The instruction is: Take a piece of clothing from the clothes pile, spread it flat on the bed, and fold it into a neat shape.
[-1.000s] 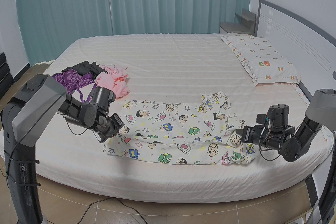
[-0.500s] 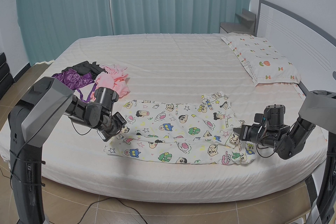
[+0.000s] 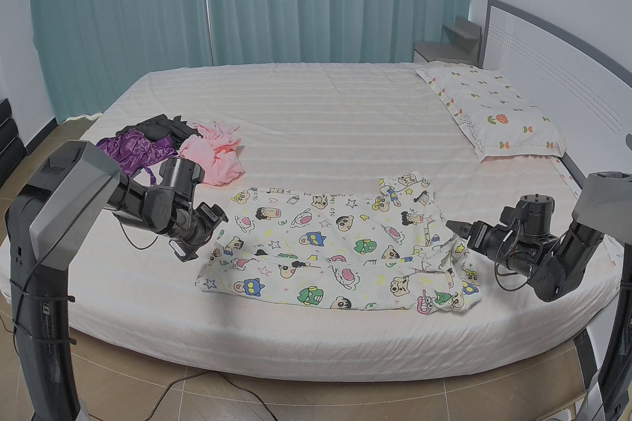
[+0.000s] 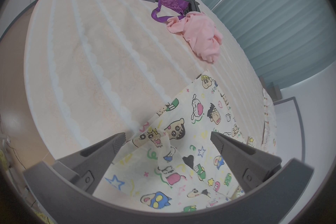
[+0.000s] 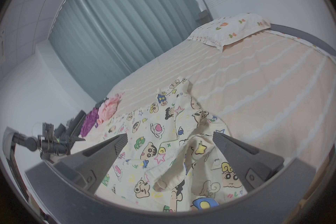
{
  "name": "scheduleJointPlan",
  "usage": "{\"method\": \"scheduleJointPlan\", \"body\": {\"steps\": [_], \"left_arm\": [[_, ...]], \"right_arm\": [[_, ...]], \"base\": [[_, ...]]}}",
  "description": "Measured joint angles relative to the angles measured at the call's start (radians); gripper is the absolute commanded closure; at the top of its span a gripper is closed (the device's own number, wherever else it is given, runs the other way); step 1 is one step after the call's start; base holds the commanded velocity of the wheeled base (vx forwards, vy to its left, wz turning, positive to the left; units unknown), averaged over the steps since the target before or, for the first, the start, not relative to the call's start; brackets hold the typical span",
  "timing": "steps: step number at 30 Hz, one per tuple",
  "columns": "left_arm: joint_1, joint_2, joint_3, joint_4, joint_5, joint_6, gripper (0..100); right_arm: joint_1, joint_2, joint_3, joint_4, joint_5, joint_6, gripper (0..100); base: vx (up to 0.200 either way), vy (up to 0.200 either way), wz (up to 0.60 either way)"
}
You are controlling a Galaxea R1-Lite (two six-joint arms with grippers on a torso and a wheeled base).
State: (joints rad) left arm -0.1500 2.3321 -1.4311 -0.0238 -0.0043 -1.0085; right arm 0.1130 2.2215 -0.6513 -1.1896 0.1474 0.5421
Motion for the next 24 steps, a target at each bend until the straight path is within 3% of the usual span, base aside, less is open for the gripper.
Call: {"method": "scheduleJointPlan", "body": {"steps": [6, 12, 19, 24], "left_arm": [[0.020, -0.119, 0.128, -0.030, -0.076, -0.050, 0], [0.026, -0.229, 0.303, -0.177, -0.120, -0.137, 0], [0.026, -0.288, 0.463, -0.368, -0.137, -0.183, 0], [0.026, -0.291, 0.503, -0.397, -0.139, -0.190, 0]], "right_arm": [[0.001, -0.034, 0.123, -0.109, -0.009, 0.138, 0], [0.050, -0.041, 0.169, -0.154, -0.069, 0.316, 0], [0.114, 0.022, 0.143, -0.169, -0.129, 0.367, 0], [0.126, 0.085, 0.097, -0.172, -0.137, 0.372, 0]], "base": [[0.000, 0.000, 0.00], [0.000, 0.000, 0.00], [0.000, 0.000, 0.00], [0.000, 0.000, 0.00]]}}
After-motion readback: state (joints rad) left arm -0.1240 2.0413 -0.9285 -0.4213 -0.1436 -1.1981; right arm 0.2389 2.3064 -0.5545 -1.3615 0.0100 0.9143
